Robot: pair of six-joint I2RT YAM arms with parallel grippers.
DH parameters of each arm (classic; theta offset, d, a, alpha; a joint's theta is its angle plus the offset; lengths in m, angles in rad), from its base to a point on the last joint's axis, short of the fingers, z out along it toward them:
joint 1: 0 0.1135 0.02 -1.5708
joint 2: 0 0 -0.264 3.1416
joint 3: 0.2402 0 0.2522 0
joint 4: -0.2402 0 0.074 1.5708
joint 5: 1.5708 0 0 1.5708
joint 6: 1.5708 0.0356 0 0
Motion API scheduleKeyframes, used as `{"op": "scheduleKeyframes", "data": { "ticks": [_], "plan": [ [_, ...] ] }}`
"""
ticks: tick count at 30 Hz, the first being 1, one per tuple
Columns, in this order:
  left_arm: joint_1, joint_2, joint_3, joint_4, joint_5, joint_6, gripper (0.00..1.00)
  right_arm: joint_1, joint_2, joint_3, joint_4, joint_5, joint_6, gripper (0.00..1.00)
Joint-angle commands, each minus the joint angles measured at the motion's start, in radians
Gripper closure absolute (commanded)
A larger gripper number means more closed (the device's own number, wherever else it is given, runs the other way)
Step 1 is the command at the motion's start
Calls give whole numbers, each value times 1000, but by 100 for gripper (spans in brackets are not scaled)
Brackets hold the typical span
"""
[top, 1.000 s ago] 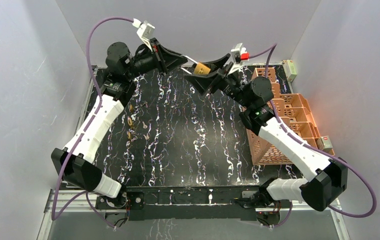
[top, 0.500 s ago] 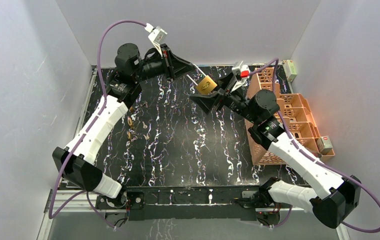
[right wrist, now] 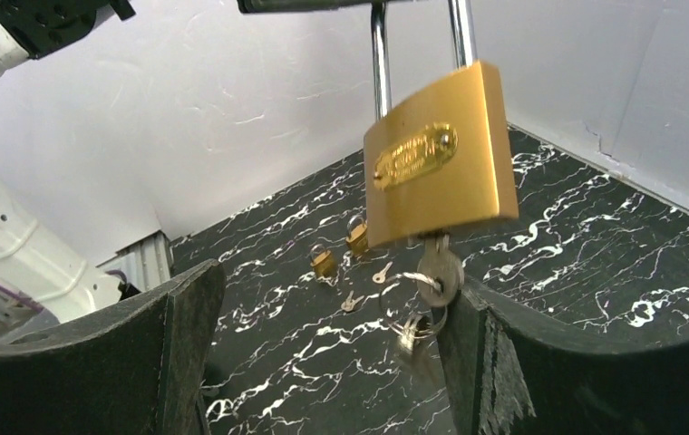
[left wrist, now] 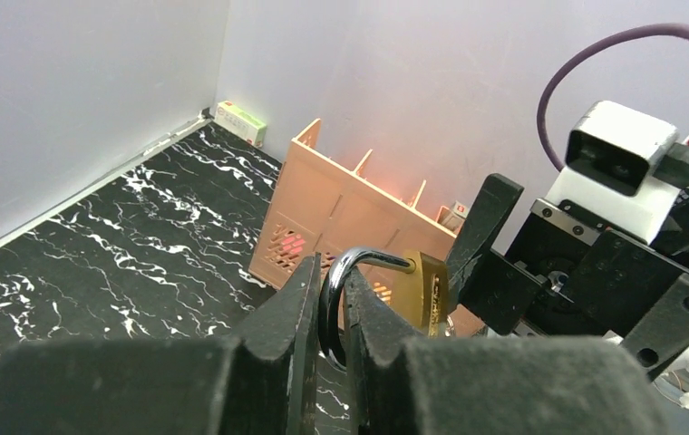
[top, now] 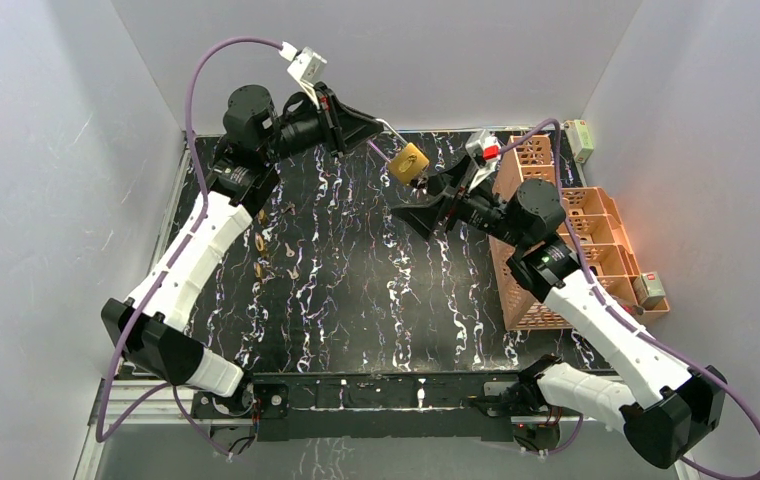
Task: Lock with the key
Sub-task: Lock the lock.
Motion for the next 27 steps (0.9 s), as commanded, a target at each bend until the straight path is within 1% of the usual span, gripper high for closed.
{"op": "scheduleKeyframes", "data": {
  "ticks": [1,5,12,16,22,27],
  "plan": [
    [22,-74,63,91,-102,29,100,-36,-18,-3,33,-151,56,12],
    [22,-85,69,94,-84,38,100,-61,-7,-31,81,-188,94,13],
    [22,-100,72,83,-78,55,100,-89,-4,-126,299,-168,135,12],
    [22,-102,81,72,-73,64,100,-100,17,-146,403,-144,144,12],
    [22,-101,92,77,-40,57,100,-100,86,-151,563,-103,111,11],
    [22,-98,98,82,-20,55,100,-100,183,-139,695,-129,119,12]
  ]
}}
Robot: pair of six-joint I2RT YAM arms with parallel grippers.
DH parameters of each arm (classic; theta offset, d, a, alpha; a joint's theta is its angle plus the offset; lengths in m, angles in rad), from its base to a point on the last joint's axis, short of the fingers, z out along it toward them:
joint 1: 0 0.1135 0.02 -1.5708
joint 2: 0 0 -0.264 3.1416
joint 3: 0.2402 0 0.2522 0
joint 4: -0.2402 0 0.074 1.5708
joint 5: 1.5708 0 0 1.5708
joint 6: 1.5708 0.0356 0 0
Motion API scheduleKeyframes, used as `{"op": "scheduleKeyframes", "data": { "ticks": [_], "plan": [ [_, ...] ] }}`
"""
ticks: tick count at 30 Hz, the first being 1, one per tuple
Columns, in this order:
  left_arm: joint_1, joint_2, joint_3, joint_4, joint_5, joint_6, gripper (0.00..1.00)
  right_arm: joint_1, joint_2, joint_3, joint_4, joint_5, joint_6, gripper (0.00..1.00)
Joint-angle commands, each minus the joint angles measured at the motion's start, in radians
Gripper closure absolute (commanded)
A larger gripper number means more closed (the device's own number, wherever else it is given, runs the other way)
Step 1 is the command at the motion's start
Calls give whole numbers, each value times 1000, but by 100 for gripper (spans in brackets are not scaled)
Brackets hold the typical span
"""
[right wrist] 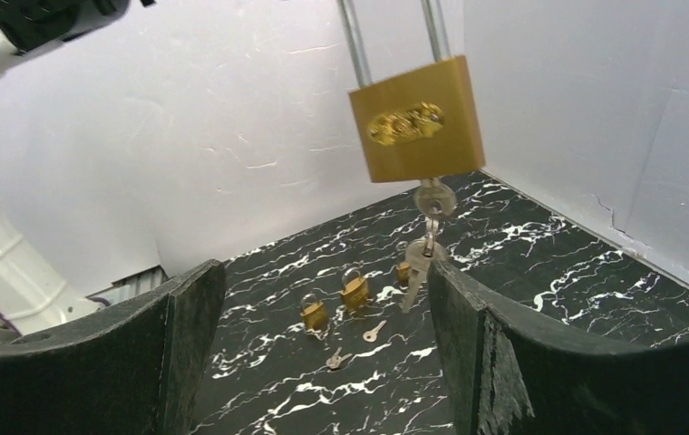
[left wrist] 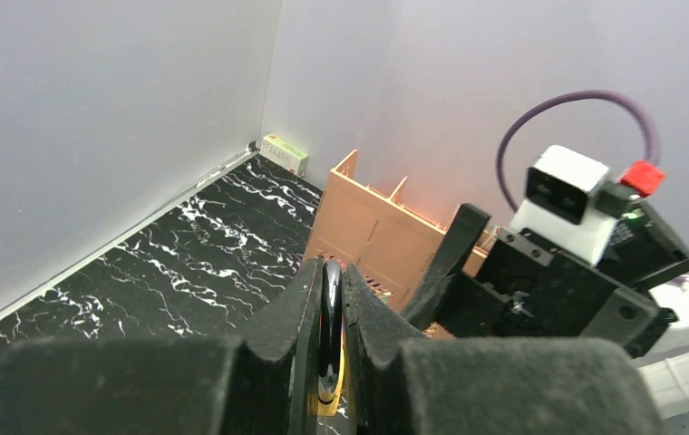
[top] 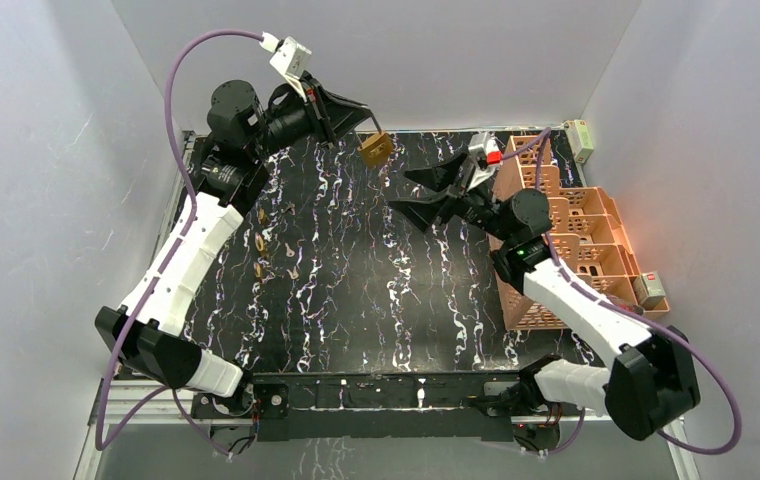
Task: Lock with the key
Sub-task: Lock the lock.
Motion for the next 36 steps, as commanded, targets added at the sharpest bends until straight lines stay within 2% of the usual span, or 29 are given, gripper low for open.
{"op": "scheduleKeyframes", "data": {
  "ticks": [1,15,27,31,36],
  "plan": [
    [-3,-72,71,84,35,-2,100,-4,75,23,215,-6,0,12],
    [-3,-61,87,91,67,-7,100,-5,253,113,368,-5,19,20],
    [-3,-52,101,90,70,-1,100,-5,332,181,392,-41,61,41],
    [-3,-46,117,83,70,5,100,-7,348,194,392,-50,74,51],
    [-1,-34,154,62,73,19,100,-18,361,207,383,-59,100,90]
  ]
}}
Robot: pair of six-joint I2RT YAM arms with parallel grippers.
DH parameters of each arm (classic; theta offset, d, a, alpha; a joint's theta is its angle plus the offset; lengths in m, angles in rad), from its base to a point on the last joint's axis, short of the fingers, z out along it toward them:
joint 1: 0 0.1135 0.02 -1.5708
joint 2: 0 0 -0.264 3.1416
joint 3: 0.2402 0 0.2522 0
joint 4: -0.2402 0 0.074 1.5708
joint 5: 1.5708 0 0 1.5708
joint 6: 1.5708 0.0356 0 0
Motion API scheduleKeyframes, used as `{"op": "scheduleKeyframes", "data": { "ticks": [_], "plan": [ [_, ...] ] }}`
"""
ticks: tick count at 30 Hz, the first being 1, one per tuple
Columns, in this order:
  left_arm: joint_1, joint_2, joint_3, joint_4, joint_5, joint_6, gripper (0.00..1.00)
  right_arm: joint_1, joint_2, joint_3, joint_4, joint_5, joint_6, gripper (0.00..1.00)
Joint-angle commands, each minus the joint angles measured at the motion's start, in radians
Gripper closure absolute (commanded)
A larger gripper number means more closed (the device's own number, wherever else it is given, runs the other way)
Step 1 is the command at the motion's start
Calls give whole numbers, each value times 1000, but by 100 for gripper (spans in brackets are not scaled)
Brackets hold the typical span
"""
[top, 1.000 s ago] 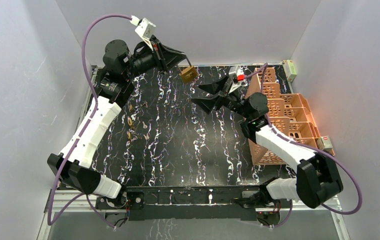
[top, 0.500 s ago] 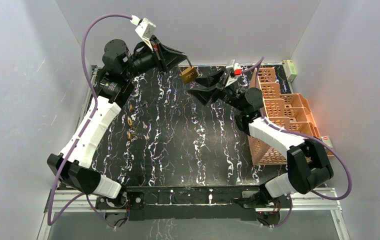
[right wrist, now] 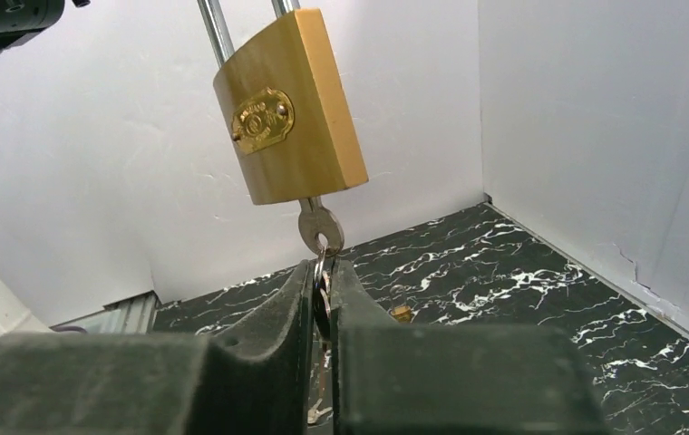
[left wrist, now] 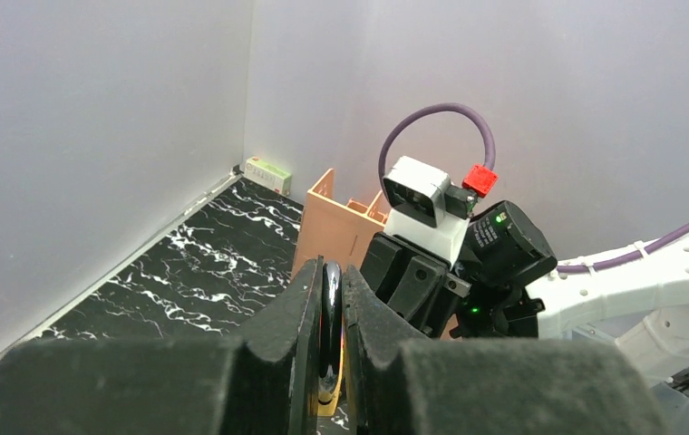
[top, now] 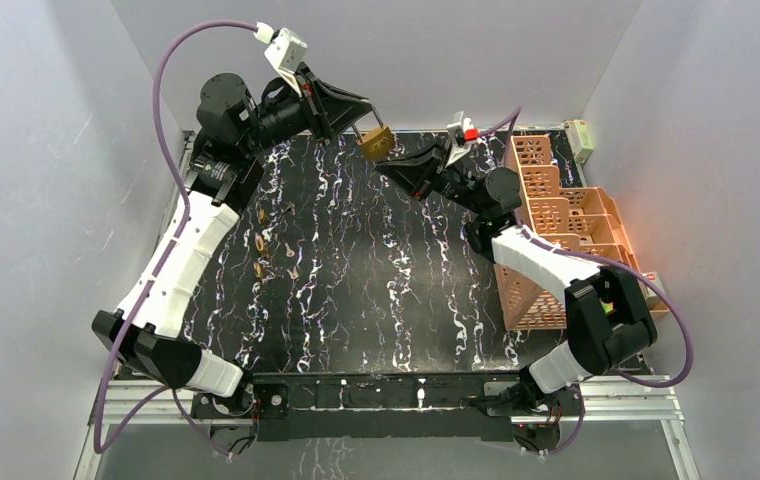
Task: Lock with the key
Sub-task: Lock the lock.
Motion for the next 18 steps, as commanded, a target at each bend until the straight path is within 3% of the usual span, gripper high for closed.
{"op": "scheduleKeyframes", "data": {
  "ticks": [1,2,12,18],
  "plan": [
    [-1,-33,92,61,9,16,100,-15,5,55,61,-15,27,95],
    [0,-31,99,57,10,19,100,-18,3,53,60,-20,27,100],
    [38,-25,159,18,-3,35,100,-43,-62,-87,76,-5,45,100],
    [140,-45,138,79,-6,-33,100,-44,-102,-243,124,8,77,100]
  ]
}}
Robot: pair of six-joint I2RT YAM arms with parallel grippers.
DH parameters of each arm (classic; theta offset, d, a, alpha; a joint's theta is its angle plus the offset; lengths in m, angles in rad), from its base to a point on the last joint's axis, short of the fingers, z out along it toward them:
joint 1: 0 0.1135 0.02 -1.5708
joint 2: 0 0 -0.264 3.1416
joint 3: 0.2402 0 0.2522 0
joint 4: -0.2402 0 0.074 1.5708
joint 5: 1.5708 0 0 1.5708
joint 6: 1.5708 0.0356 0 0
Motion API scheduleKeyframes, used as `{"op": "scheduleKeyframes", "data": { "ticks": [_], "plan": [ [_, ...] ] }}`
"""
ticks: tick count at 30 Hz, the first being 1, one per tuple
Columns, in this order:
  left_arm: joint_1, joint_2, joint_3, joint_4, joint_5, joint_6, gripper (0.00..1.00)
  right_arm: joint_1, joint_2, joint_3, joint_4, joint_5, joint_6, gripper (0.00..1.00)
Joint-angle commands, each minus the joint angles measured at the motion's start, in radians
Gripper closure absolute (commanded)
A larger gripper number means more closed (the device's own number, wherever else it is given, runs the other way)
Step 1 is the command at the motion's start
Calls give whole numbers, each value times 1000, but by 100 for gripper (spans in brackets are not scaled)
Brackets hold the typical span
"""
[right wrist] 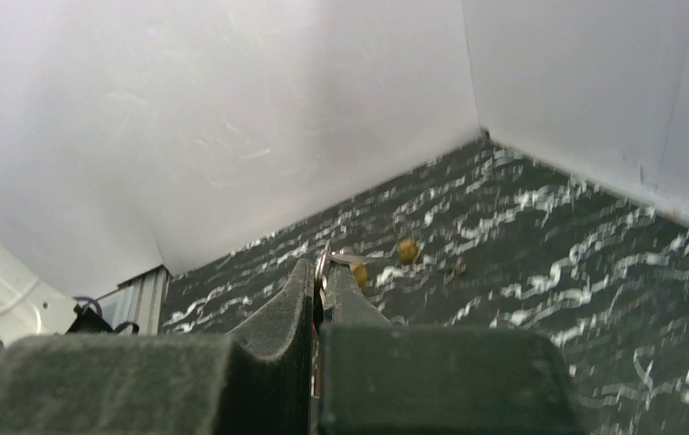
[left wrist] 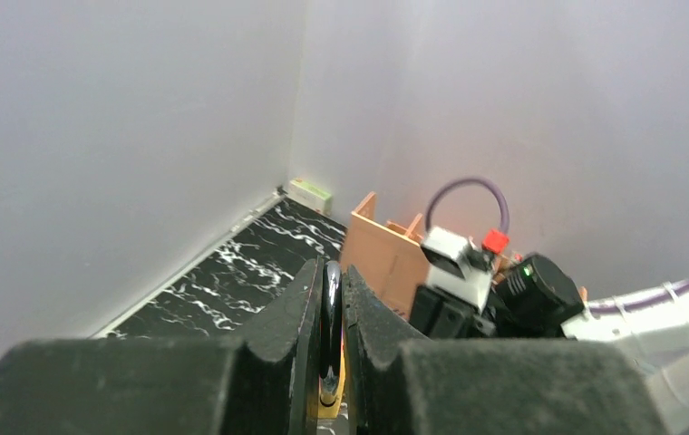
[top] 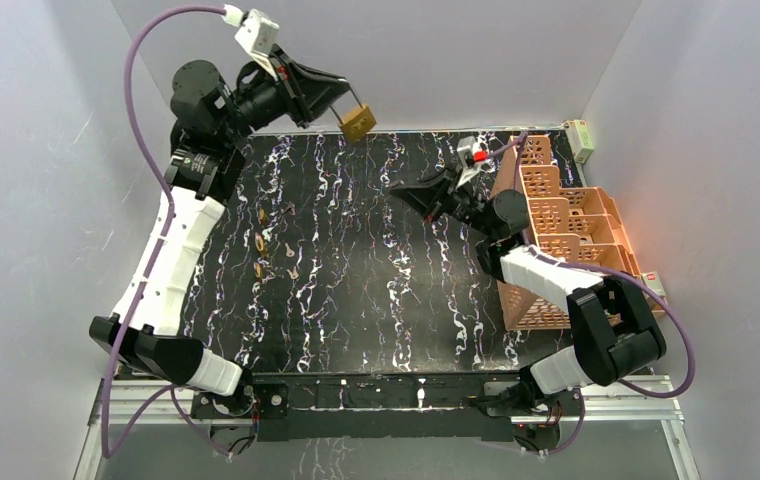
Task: Lock with the key
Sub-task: Lock the lock, then place the key at the center of the board.
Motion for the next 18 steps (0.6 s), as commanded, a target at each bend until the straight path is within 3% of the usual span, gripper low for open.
{"op": "scheduleKeyframes", "data": {
  "ticks": [1,5,12,18],
  "plan": [
    [80,-60,36,140,-13,-59,100,-2,-44,-82,70,8,30,100],
    [115,-66,25,109,-50,-25,100,7,-48,-70,-99,-3,-11,100],
    [125,-44,24,-144,-325,228,100,90,72,281,-815,63,-245,100],
    [149,12,18,-214,-503,347,100,190,223,520,-1048,235,-358,100]
  ]
}}
